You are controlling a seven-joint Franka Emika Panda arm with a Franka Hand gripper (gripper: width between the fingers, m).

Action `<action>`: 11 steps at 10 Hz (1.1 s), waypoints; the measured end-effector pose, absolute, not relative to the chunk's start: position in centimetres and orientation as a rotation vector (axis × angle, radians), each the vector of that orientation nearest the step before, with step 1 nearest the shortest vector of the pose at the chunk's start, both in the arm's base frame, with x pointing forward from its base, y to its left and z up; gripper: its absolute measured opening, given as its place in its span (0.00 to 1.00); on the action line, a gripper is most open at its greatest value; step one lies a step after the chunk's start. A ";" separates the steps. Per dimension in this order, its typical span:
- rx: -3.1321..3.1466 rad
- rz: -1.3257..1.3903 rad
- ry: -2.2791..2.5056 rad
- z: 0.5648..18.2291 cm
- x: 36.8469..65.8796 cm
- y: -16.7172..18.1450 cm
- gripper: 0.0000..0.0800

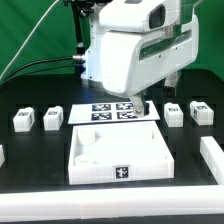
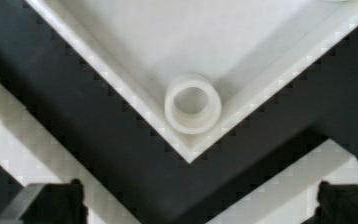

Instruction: Assemble one leg

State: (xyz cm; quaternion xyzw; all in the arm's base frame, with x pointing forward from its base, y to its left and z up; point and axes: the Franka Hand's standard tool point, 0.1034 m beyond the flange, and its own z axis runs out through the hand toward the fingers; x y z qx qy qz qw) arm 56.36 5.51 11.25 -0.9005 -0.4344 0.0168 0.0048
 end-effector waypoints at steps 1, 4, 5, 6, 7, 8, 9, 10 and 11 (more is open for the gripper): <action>-2.821 0.053 -1.361 11.3 56.4 5.5 0.81; -2.820 0.053 -1.361 11.2 56.4 5.5 0.81; -2.820 0.053 -1.361 11.2 56.3 5.5 0.81; -2.820 0.054 -1.361 11.2 56.3 5.5 0.81; -2.820 0.054 -1.360 11.2 56.3 5.5 0.81; -2.820 0.054 -1.360 11.2 56.3 5.5 0.81; -2.820 0.054 -1.360 11.2 56.3 5.5 0.81; -2.820 0.054 -1.360 11.2 56.3 5.5 0.81; -2.820 0.055 -1.360 11.2 56.3 5.5 0.81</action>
Offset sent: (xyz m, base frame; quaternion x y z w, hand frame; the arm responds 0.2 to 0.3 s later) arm 0.0000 0.0000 0.0000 0.0000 0.0000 0.0000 1.0000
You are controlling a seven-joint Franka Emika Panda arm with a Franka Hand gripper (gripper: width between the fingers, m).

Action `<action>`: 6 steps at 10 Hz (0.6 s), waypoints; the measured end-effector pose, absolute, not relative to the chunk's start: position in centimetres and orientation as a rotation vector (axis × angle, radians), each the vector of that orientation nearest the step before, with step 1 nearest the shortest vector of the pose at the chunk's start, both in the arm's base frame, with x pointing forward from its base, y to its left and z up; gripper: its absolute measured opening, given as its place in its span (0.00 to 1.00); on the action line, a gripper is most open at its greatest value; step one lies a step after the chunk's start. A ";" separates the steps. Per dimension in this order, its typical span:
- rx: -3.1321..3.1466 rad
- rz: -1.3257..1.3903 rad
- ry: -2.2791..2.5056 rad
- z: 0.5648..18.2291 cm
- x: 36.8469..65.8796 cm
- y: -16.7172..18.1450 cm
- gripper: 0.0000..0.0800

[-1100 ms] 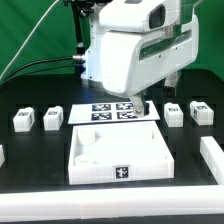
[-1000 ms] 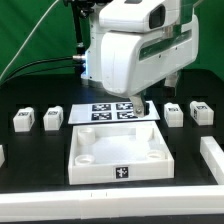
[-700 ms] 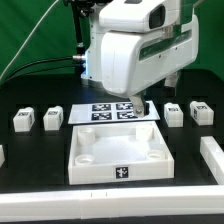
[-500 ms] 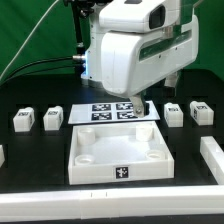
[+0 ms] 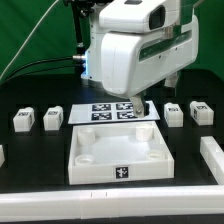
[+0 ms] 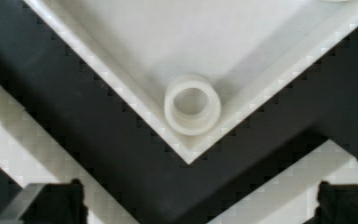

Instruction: Assemble one leg

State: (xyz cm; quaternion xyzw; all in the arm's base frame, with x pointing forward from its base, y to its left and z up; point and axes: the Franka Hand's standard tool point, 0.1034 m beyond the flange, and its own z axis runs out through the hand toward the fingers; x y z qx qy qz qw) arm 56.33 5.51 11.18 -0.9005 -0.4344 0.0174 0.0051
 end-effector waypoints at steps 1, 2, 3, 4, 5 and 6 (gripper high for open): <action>-2.820 0.054 -1.360 11.2 56.3 5.5 0.81; -2.812 0.061 -1.376 11.5 56.2 5.4 0.81; -2.765 0.047 -1.476 11.0 55.3 4.7 0.81; -2.717 0.065 -1.550 10.3 53.5 3.9 0.81; -2.657 0.089 -1.632 9.8 52.3 3.5 0.81; -2.598 0.105 -1.709 9.3 51.3 3.1 0.81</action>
Offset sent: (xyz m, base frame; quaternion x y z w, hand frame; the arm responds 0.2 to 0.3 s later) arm -0.0580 -0.0213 -0.0153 0.0155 0.0208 -0.1403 0.9898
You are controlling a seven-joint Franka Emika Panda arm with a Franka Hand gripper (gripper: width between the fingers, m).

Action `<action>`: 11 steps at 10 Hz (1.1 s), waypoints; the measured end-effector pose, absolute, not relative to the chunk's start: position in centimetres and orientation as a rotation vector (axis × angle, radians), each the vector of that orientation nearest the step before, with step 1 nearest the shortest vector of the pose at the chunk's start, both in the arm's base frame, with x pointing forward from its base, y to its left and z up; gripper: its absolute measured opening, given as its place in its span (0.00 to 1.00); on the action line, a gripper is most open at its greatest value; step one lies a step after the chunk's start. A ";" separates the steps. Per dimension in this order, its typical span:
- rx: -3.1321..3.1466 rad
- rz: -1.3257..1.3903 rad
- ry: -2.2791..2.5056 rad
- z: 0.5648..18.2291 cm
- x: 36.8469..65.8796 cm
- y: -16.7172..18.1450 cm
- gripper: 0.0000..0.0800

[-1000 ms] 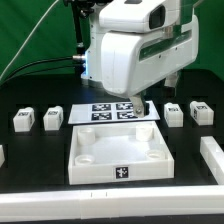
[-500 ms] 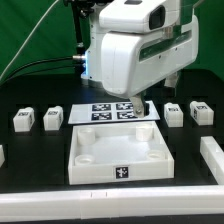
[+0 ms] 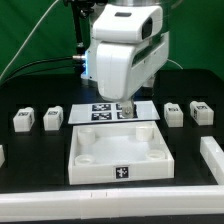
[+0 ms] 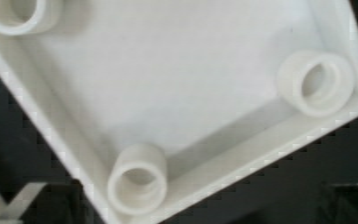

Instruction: Assemble one leg

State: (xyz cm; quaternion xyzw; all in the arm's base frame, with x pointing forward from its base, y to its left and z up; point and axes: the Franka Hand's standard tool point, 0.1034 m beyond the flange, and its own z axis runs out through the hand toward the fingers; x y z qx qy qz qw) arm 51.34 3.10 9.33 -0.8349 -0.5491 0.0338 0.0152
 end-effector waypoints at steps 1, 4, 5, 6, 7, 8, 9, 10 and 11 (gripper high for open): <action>-2.570 0.113 -1.741 9.0 50.9 2.9 0.81; -2.581 0.112 -1.726 9.1 51.0 2.9 0.81; -2.581 0.113 -1.726 9.0 51.0 2.9 0.81; -2.550 0.107 -1.771 8.7 50.9 2.7 0.81; -2.467 0.079 -1.891 7.9 50.2 1.9 0.81; -2.409 0.084 -1.953 6.9 48.4 1.6 0.81; -2.351 0.079 -2.026 6.5 47.1 1.6 0.81; -2.282 0.098 -2.097 6.1 45.4 1.5 0.81; -2.192 0.124 -2.177 5.7 44.2 1.4 0.81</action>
Offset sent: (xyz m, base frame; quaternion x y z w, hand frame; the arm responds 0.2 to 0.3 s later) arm 0.0000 0.0000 0.0000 0.0000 0.0000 0.0000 1.0000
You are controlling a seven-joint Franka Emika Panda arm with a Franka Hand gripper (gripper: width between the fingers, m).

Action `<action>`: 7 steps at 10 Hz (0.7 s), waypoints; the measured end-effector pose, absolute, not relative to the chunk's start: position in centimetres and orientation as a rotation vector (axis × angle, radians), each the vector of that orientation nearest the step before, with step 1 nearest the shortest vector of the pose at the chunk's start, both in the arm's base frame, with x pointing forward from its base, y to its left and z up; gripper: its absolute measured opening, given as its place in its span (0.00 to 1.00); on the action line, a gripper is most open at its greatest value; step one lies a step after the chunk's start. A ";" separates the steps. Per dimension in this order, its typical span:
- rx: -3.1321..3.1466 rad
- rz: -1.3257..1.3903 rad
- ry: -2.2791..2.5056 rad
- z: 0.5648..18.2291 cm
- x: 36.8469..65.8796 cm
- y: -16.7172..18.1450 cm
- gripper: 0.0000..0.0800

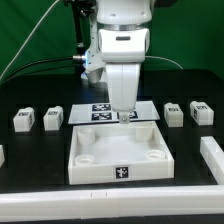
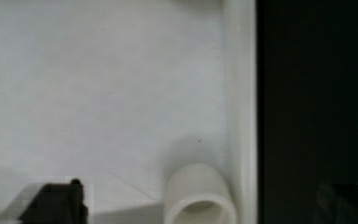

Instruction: Assemble one leg

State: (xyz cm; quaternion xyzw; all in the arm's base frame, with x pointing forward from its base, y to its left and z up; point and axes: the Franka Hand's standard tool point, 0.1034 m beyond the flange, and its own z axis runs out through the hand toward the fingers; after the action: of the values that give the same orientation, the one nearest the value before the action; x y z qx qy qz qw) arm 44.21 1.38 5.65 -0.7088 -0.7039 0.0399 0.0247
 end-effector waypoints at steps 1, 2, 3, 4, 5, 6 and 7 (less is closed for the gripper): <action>-2.172 0.126 -2.189 5.2 43.5 1.3 0.81; -2.165 0.137 -2.182 4.6 42.7 1.3 0.81; -2.156 0.145 -2.180 4.2 42.5 1.5 0.81; -2.150 0.154 -2.171 3.6 42.4 1.6 0.81; -2.146 0.163 -2.160 2.9 42.4 1.6 0.81; -2.145 0.167 -2.155 2.5 42.5 1.7 0.81; -2.152 0.171 -2.142 2.2 42.5 1.8 0.81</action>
Offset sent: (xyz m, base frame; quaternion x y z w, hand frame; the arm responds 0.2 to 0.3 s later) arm 0.0025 0.0137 -0.0186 0.0028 0.0009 -0.0239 0.9997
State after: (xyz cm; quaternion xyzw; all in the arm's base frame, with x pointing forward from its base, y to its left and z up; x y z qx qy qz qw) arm 42.50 1.75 2.22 -0.7067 -0.7035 0.0561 0.0499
